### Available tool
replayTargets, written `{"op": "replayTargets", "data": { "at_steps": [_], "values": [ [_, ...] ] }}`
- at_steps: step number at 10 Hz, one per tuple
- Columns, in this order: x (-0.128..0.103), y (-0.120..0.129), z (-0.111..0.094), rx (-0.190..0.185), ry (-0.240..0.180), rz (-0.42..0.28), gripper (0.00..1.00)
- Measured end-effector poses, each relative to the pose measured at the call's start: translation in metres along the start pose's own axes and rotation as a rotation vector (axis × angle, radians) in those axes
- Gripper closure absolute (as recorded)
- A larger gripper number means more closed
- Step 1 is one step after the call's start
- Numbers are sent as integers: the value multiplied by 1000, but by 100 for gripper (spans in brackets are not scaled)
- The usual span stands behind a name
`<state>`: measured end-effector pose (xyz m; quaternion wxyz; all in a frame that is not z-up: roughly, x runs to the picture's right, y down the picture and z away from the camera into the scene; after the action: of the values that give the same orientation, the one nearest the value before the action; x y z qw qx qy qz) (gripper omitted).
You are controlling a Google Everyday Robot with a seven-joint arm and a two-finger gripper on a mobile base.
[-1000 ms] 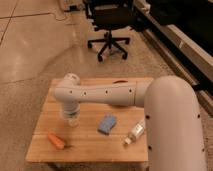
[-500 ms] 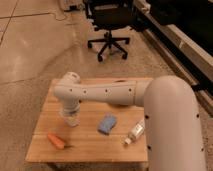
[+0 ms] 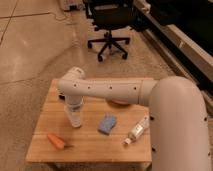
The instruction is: Place the ceramic cup in the ceramic bowl
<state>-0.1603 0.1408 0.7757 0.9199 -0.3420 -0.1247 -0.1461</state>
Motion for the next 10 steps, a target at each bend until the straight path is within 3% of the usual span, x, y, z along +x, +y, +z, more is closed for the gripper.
{"op": "replayTargets", "data": {
  "at_steps": [3, 5, 7, 10],
  "values": [
    [17, -5, -6, 7, -2, 18, 68],
    [17, -11, -8, 10, -9, 27, 69],
    [29, -15, -12, 15, -8, 45, 84],
    [34, -24, -17, 25, -15, 55, 88]
  ]
}}
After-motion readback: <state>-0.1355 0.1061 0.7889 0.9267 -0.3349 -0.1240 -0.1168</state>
